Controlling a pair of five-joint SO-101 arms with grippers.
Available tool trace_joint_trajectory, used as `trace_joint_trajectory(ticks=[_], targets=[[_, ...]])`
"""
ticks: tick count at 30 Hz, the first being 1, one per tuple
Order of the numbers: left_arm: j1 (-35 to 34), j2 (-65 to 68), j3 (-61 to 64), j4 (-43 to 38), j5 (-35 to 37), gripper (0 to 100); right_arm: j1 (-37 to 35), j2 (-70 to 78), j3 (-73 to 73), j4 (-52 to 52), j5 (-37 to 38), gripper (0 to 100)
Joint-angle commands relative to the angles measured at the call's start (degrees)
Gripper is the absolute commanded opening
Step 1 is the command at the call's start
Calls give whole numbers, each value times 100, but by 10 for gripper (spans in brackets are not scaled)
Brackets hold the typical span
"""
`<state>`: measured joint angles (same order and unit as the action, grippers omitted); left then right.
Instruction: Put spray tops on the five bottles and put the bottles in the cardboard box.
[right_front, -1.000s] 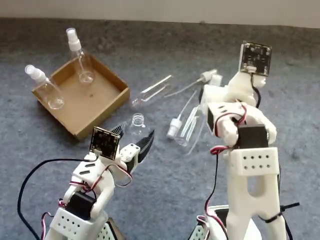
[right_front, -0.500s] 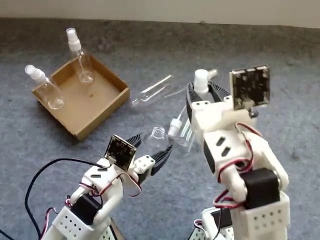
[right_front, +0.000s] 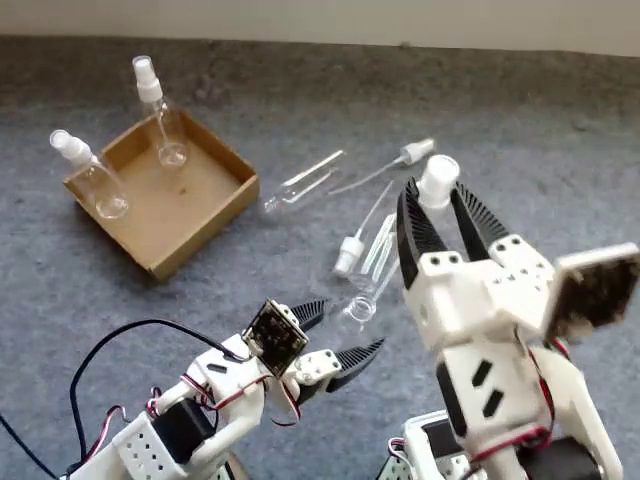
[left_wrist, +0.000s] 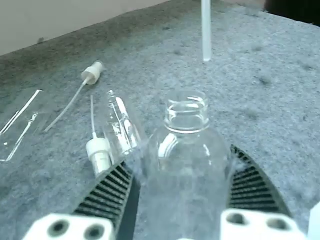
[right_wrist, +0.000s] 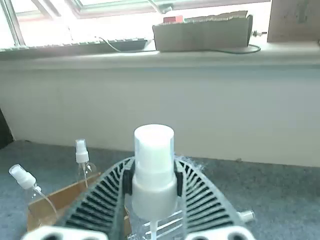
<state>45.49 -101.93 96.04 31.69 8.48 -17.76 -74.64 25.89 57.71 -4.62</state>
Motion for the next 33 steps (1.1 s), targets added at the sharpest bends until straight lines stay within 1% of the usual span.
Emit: trace_joint_trajectory(ticks=[1, 10, 21, 23, 25, 29, 33], targets=[[259, -48, 110, -97, 44, 42, -40, -48, -233, -22, -70, 8], [215, -84, 110, -105, 44, 42, -57, -75, 611, -31, -62, 8], [207, -92, 110, -141, 44, 42, -66, -75, 681, -13, -97, 8], [207, -92, 110, -141, 44, 42, -75, -75, 673, 224, -97, 8], [207, -92, 110, -141, 44, 42, -277, -75, 673, 532, -97, 8], [127, -92, 110, -149, 44, 42, -1007, -75, 637, 963, -62, 8], [-347, -92, 92, -202, 79, 42, -1095, -75, 637, 1130, -62, 8]])
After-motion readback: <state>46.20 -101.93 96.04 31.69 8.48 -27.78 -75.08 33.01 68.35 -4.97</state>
